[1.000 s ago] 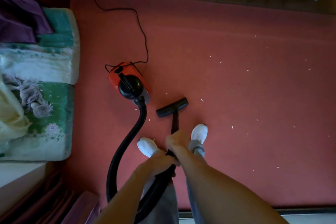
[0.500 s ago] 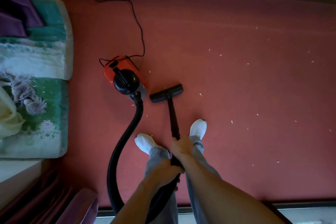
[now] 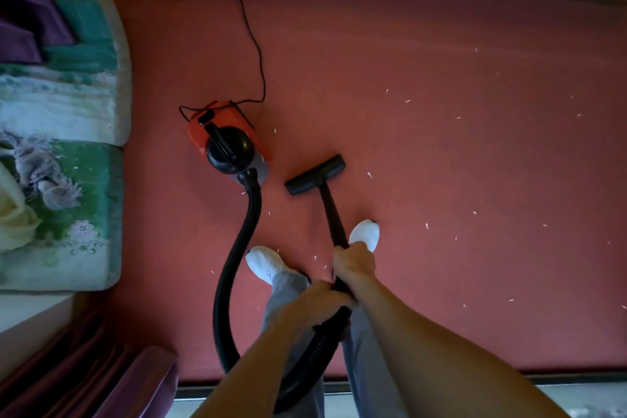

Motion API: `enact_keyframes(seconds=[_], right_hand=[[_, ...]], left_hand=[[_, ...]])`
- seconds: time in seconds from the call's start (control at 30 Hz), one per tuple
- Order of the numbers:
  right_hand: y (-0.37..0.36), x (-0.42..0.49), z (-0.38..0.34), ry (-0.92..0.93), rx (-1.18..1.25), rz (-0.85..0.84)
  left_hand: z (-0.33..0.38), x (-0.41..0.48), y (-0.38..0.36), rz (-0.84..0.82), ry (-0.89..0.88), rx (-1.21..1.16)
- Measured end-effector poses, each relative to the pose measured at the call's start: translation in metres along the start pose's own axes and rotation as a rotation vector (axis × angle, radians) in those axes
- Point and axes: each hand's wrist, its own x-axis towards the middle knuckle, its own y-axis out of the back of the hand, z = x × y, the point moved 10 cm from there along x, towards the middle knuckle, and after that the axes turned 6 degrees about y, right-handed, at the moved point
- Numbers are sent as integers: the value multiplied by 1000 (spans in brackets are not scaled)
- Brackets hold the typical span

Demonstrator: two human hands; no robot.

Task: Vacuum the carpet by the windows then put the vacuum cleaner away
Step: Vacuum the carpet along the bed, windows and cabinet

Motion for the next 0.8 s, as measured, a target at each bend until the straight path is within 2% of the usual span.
enact_keyframes(seconds=[0.13,0.23,0.3,0.37,0.5,0.8], right_hand=[[-21,44,68,-145,316,23],[-34,70,93,-165,558,6],[-39,85,106,-176,675,8],[-30,86,108,-219,768,1],[24,41,62,-222,888,42],[71,59,23,-181,968,29]], left_hand=[[11,-14,6,6,-33,250],[32,-19,6,58,-92,462],[40,-17,1,80,-101,515],[44,-13,-9,70,-88,513],[55,-5,-24,104,-105,448],[87,-3,-32,169,-188,245]])
